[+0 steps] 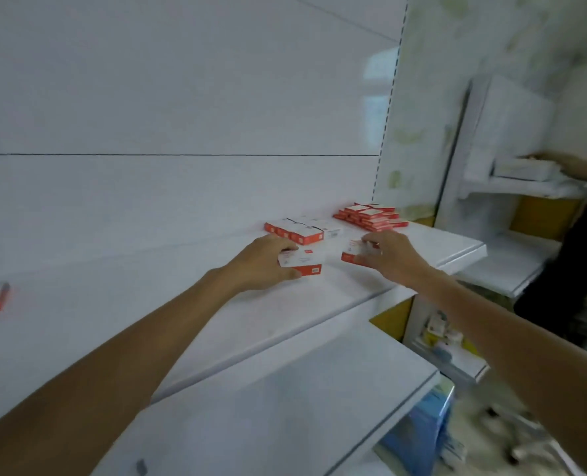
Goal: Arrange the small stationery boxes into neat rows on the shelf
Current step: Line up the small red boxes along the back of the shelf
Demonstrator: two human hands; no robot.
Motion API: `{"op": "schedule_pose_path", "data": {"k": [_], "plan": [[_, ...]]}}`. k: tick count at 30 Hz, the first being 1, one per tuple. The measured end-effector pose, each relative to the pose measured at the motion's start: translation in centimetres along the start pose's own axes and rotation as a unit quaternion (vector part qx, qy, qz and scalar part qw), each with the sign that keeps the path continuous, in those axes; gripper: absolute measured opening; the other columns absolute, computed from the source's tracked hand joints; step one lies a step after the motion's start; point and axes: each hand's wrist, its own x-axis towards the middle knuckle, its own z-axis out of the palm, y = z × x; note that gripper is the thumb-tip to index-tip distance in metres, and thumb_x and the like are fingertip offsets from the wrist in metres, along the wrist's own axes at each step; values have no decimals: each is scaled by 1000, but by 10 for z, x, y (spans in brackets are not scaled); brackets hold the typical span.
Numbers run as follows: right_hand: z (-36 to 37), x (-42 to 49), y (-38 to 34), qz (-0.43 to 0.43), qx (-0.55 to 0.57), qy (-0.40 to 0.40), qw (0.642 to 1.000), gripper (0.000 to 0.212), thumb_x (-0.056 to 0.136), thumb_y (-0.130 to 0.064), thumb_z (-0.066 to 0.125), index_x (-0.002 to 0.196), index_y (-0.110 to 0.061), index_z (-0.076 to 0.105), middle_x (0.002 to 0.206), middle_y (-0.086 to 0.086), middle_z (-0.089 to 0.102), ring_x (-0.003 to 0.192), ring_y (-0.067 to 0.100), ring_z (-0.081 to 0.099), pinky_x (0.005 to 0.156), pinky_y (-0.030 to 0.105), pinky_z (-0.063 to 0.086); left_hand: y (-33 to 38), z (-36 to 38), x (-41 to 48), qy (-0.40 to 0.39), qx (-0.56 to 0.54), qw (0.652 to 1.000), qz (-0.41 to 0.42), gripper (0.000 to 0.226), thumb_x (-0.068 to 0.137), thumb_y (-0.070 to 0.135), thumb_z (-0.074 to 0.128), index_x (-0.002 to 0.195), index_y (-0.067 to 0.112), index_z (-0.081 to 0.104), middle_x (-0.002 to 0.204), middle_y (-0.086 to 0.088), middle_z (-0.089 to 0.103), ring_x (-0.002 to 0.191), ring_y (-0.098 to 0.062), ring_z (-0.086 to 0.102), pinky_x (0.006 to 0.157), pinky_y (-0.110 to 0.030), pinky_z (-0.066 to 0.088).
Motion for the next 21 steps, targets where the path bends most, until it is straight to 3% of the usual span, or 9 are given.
{"op": "schedule_pose_path", "data": {"k": [4, 7, 11, 14, 16, 18, 21], "plan": [[-24, 2, 53, 13, 0, 7, 1000, 58, 72, -52, 67, 105, -5, 61, 100, 1, 58, 87, 19, 51, 74, 28, 37, 30, 34, 34, 8, -2, 1000, 3, 55, 83, 31, 63, 131, 13, 44, 133, -9, 46, 121, -22, 43, 101, -31, 34], [-29, 16, 73, 15, 3, 5, 1000, 55, 70, -56, 67, 92, -6, 62, 96, 3, 62, 87, 22, 55, 75, 30, 41, 40, 47, 53, 11, -13, 1000, -5, 55, 83, 32, 62, 132, 14, 44, 132, -9, 45, 122, -22, 43, 102, -31, 33], [-15, 38, 86, 16, 2, 5, 1000, 61, 72, -56, 67, 119, -19, 57, 127, 2, 56, 114, 21, 51, 97, 38, 42, 40, 51, 78, 13, 2, 1000, 0, 54, 82, 31, 63, 130, 14, 46, 134, -8, 45, 124, -21, 41, 104, -29, 31], [-2, 58, 94, 16, -4, 4, 1000, 60, 77, -55, 63, 126, -22, 53, 134, 1, 51, 122, 21, 46, 102, 38, 37, 32, 50, 97, 15, 3, 1000, -3, 52, 81, 31, 65, 128, 17, 48, 129, -7, 47, 120, -20, 44, 103, -32, 34], [2, 74, 95, 0, -16, -5, 1000, 53, 82, -51, 59, 125, -21, 53, 133, 2, 52, 120, 21, 47, 100, 37, 38, 21, 45, 109, 27, -1, 1000, -12, 50, 80, 32, 66, 125, 19, 50, 124, -4, 49, 115, -19, 47, 97, -28, 36], [5, 90, 92, -35, -24, -12, 999, 46, 85, -50, 56, 119, -20, 57, 125, 4, 58, 109, 21, 53, 89, 34, 41, 8, 38, 119, 37, 6, 999, -31, 50, 79, 32, 66, 125, 19, 50, 121, -3, 50, 111, -19, 48, 89, -25, 35], [10, 118, 88, -84, -12, 7, 996, 50, 82, -53, 56, 117, -18, 58, 118, 4, 62, 103, 24, 56, 78, 30, 39, -10, 32, 130, 66, 5, 996, -63, 51, 79, 30, 67, 125, 17, 49, 120, -5, 52, 111, -20, 50, 88, -25, 36]]}}
